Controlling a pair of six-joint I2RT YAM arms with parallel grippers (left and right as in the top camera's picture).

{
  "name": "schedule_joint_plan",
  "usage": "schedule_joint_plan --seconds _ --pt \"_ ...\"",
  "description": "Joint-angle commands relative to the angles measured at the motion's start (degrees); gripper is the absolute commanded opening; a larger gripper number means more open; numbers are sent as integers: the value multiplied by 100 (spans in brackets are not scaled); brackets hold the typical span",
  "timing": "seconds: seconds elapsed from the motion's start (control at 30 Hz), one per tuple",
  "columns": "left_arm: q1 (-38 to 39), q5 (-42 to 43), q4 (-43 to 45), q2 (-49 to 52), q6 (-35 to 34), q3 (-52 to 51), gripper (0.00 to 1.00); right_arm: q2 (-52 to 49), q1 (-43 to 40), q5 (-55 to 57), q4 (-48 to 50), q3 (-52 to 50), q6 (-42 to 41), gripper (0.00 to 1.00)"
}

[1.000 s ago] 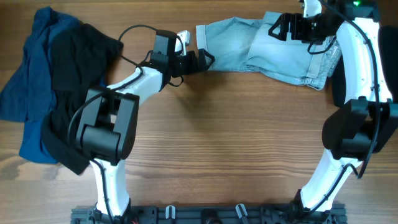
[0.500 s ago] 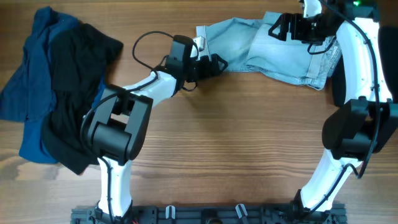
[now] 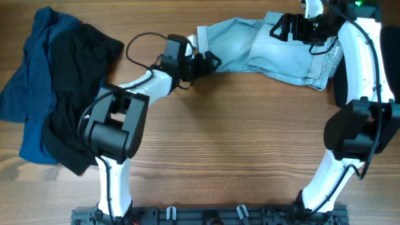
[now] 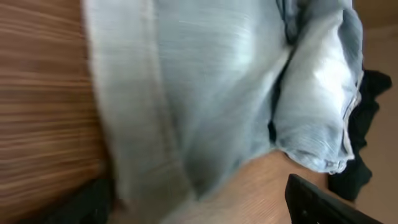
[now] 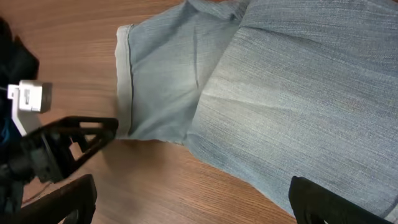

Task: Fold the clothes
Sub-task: 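Reach the left gripper to the jeans' left hem and grasp it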

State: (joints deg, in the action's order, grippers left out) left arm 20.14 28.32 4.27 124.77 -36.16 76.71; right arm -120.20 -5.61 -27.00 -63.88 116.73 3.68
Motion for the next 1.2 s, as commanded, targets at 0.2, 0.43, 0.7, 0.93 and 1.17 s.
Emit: schedule_joint_plan --seconds 0.2,0.43,0.7,0.93,1.17 --pt "48 -31 -85 125 -74 24 93 107 -2 -138 28 118 -76 100" --pt "485 -595 -280 127 -72 24 94 107 -2 -138 -33 118 -83 100" --pt "487 -981 -341 129 -221 24 4 107 -2 -138 -72 118 -74 99" --pt "245 -1187 -439 44 -352 24 4 107 -2 -138 -179 118 -68 99" --pt "-275 -1193 -1384 -743 -144 24 4 107 0 -140 -179 116 -74 100"
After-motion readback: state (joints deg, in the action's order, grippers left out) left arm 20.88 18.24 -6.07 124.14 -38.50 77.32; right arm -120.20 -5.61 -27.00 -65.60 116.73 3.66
